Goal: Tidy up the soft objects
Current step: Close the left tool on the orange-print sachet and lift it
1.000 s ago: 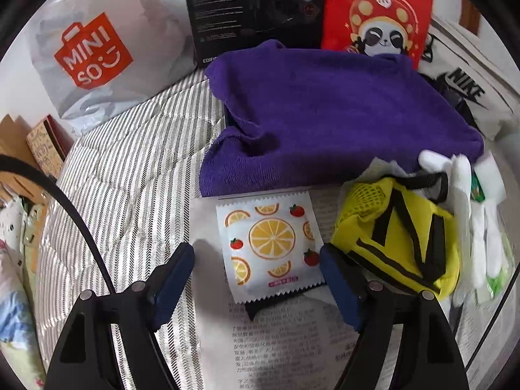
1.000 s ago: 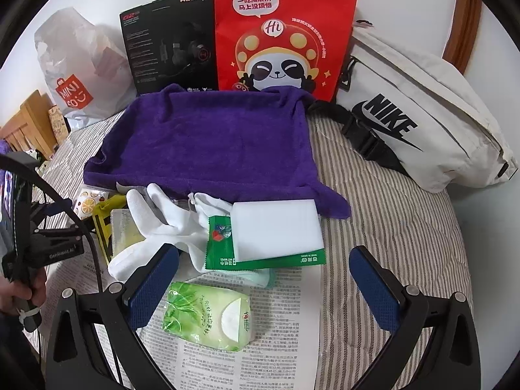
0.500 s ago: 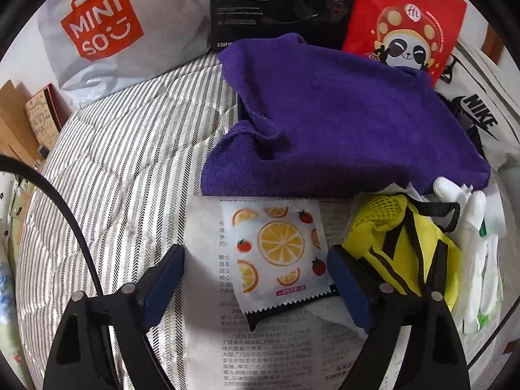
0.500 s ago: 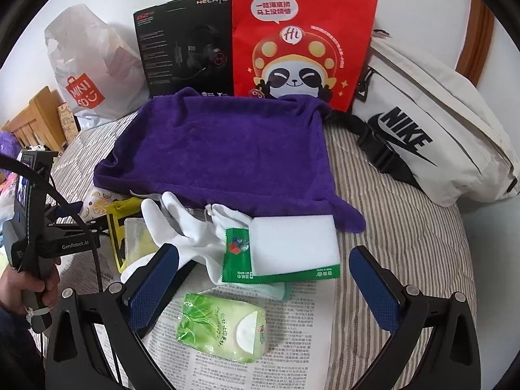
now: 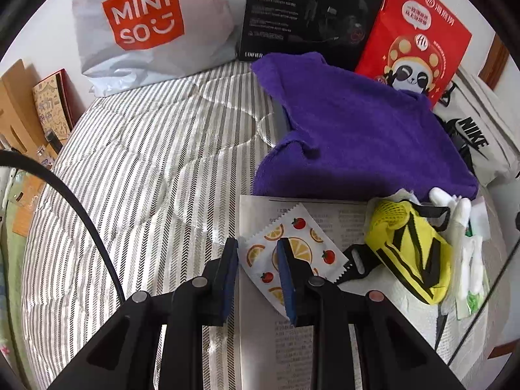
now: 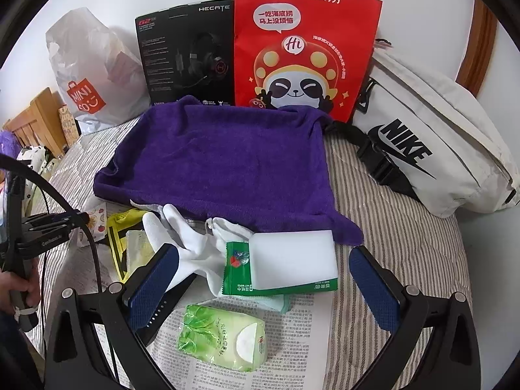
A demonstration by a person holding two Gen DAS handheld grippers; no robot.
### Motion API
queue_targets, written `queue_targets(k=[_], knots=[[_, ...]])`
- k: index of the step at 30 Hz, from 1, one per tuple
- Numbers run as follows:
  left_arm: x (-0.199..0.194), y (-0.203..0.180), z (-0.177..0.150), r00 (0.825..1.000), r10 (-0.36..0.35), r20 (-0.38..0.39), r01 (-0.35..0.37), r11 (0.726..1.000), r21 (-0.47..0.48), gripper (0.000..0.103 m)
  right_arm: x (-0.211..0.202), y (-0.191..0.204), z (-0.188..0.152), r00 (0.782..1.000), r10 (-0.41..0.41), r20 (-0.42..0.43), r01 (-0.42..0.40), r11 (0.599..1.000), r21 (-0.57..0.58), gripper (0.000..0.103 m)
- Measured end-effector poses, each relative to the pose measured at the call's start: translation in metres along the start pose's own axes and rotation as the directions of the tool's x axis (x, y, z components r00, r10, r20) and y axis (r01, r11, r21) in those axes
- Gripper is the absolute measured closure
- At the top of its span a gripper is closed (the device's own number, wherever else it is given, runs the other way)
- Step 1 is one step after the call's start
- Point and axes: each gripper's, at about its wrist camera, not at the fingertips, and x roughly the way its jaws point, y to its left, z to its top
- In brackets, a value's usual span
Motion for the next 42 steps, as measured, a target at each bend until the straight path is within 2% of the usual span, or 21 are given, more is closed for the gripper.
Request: queue_targets(k=[1,2,4,8,15,17,19,21,22,23,26,27,30,32,37,38,40,42], knots=[[-0.003,0.0,-0.001,1.0,-0.005,0.009,0.005,1.0,-0.004,0.058,0.0,0.0,0.0,1.0,0.001,-0.001,-0.001,1.0,-0.001,0.0],[-0.005,0.001,-0.002,1.0,-0.007,0.014,0.007,1.0,-0.007,0.039,0.0,0.001,-0.001,1.0,0.001,-0.002,-0.001,1.0,-0.004,0.0],[-0.011,0.0,-0.005,1.0,-0.014,0.026,0.014,1.0,-0.008,0.029,0.0,0.001,-0.001,1.0,-0.001,-0.002,0.001,1.0,-0.008,0.0],[-0.023,-0.011,-0.013,0.997,-0.005,0.076,0.0,0.998,0.067,0.029,0.001,0.004,-0.003,1.0,-0.002,-0.007,0.002,1.0,-0.012,0.0],[-0.008,-0.022,-0.018,0.997,0.049,0.057,-0.056,0.989,0.135,0.028,-0.002,0.008,-0.008,1.0,-0.003,-0.008,0.003,0.999,-0.036,0.0],[-0.007,-0.028,-0.022,0.997,0.049,0.057,-0.058,0.983,0.173,0.019,-0.002,0.007,-0.008,1.0,-0.003,-0.01,0.003,0.999,-0.032,0.0],[-0.004,-0.034,-0.026,0.997,0.054,0.054,-0.064,0.976,0.21,0.016,0.0,0.007,-0.008,1.0,-0.002,-0.015,0.001,1.0,-0.029,0.0],[0.0,-0.037,-0.027,0.995,0.078,0.06,-0.089,0.97,0.225,0.017,0.001,0.007,-0.008,1.0,-0.003,-0.02,0.002,1.0,-0.03,0.0],[0.0,-0.037,-0.025,0.994,0.083,0.069,-0.096,0.971,0.22,0.02,0.002,0.007,-0.009,1.0,-0.004,-0.023,0.003,1.0,-0.031,0.0],[0.001,-0.035,-0.023,0.994,0.087,0.066,-0.098,0.974,0.205,0.034,0.002,0.007,-0.009,1.0,-0.004,-0.023,0.003,0.999,-0.033,0.0],[0.004,-0.027,-0.018,0.999,0.028,0.045,-0.035,0.987,0.157,0.053,0.0,0.007,-0.009,1.0,-0.003,-0.019,0.003,0.999,-0.035,0.0],[0.003,-0.024,-0.018,0.999,-0.005,0.038,-0.001,0.989,0.146,0.058,0.0,0.007,-0.009,1.0,-0.002,-0.017,0.001,0.999,-0.034,0.0],[-0.002,-0.017,-0.019,0.999,0.002,0.041,-0.008,0.991,0.131,0.063,0.0,0.008,-0.008,1.0,0.005,-0.014,-0.005,1.0,-0.031,0.0],[-0.002,-0.012,-0.019,0.999,-0.01,0.038,0.006,0.992,0.125,0.072,0.002,0.009,-0.009,1.0,0.005,-0.022,-0.005,0.999,-0.037,0.0],[-0.008,0.0,-0.015,0.998,-0.053,0.039,0.049,0.995,0.084,0.072,0.004,0.011,-0.01,1.0,0.006,-0.027,-0.007,0.999,-0.041,0.0],[-0.009,0.002,-0.014,0.998,-0.061,0.033,0.059,0.996,0.072,0.062,0.005,0.011,-0.01,1.0,0.007,-0.028,-0.009,0.999,-0.041,0.0],[-0.008,0.003,-0.011,0.997,-0.061,0.045,0.058,0.997,0.056,0.053,0.005,0.011,-0.01,1.0,0.006,-0.029,-0.007,0.999,-0.046,0.0],[-0.004,0.002,-0.009,0.998,-0.053,0.037,0.051,0.997,0.05,0.053,0.006,0.01,-0.01,1.0,0.004,-0.03,-0.006,0.999,-0.046,0.0]])
